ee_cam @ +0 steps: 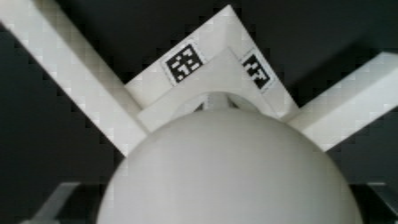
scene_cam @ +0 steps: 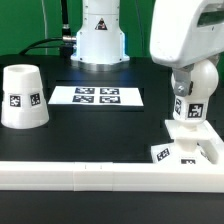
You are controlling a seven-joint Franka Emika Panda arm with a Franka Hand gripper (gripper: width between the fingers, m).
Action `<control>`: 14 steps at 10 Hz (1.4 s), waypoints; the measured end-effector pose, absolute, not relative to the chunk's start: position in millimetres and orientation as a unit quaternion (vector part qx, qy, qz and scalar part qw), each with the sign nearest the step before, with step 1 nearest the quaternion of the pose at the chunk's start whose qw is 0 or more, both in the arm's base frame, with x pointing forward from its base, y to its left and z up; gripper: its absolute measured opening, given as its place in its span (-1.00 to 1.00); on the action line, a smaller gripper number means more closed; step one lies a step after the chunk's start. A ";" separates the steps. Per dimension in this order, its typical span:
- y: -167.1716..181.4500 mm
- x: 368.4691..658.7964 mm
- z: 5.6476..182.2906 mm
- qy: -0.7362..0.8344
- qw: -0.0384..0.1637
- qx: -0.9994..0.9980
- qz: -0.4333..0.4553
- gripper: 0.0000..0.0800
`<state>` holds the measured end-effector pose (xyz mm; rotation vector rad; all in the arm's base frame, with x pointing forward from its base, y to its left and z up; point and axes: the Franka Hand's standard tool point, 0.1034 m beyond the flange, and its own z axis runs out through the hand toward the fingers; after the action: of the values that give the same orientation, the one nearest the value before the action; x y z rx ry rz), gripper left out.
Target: Assemble lamp
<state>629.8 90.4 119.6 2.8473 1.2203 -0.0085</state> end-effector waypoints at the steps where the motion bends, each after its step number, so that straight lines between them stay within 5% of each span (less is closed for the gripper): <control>1: 90.4 629.8 119.6 0.380 0.022 0.925 -0.002 0.44; 3: 90.5 629.7 119.4 0.308 0.022 0.951 -0.001 0.44; 8: 87.1 630.2 118.2 0.057 -0.020 0.998 -0.001 0.44; 14: 87.4 631.1 118.3 -0.160 -0.023 0.987 -0.006 0.44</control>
Offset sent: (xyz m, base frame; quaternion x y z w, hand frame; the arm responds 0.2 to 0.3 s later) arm -0.0028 -0.0062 -0.0032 0.0221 -0.0045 0.1631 0.9864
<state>631.1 87.4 118.3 3.1462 -0.5111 -0.0189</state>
